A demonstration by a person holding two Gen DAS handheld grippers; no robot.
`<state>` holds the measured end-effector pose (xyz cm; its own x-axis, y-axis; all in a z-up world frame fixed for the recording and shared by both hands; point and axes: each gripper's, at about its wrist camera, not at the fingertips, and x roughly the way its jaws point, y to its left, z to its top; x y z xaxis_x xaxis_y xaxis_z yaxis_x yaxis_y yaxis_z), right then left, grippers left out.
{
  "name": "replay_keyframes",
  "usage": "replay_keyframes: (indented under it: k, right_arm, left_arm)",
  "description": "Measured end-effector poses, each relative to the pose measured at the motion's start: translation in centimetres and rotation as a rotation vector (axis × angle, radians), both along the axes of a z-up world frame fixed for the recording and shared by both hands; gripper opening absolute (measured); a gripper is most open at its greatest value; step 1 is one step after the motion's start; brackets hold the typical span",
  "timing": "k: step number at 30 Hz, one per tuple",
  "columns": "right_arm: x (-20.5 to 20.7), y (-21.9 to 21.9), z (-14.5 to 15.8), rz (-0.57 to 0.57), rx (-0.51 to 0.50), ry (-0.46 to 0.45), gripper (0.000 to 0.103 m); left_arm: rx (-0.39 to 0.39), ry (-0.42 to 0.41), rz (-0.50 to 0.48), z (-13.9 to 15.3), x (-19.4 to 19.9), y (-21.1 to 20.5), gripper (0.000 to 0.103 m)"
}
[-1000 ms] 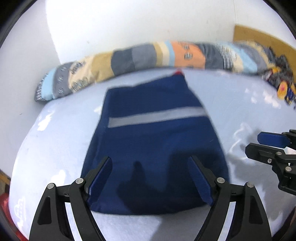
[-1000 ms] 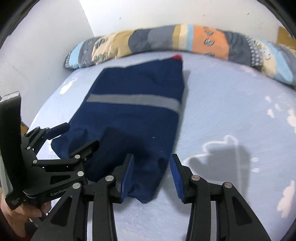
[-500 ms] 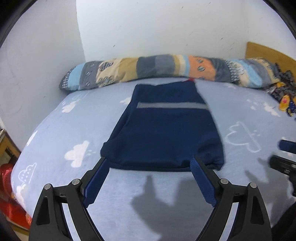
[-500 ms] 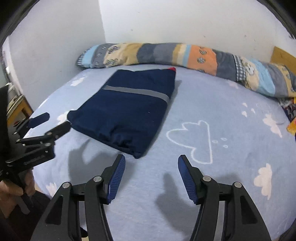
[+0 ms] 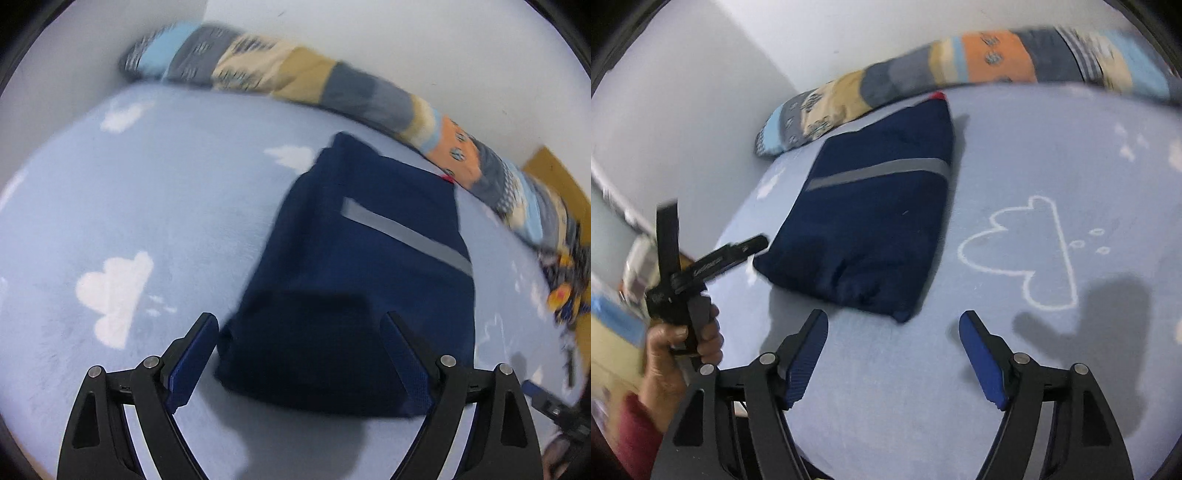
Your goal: Fold large clothes
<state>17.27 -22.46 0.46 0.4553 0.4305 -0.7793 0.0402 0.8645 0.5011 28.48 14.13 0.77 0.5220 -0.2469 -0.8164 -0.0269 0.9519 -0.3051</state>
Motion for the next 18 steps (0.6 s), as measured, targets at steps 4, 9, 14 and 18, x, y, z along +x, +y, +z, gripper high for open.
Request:
replay_keyframes:
  k: [4,9,14,18]
  right_arm:
    - [3.9,-2.2,-2.1,-0.043,0.071,0.044,0.077]
    - [9.0,-2.8,-5.6,-0.078,0.166,0.105,0.078]
    - [12.3,-1.4,-9.0,-0.033,0.166,0.152,0.078]
    - [14.1,-0.7,-9.8,-0.015,0.239,0.104,0.088]
  left_arm:
    - [-0.126,0.079,-0.029,-1.9,4.2,2.6,0.089]
    - [-0.322,0.189,-0.129,-4.7,9.7,3.4,0.089]
    - [-0.327,0.27,-0.233,-6.8,13.1,2.0,0.095]
    - [-0.382,0.277,-0.25,-7.4,15.2,2.1,0.102]
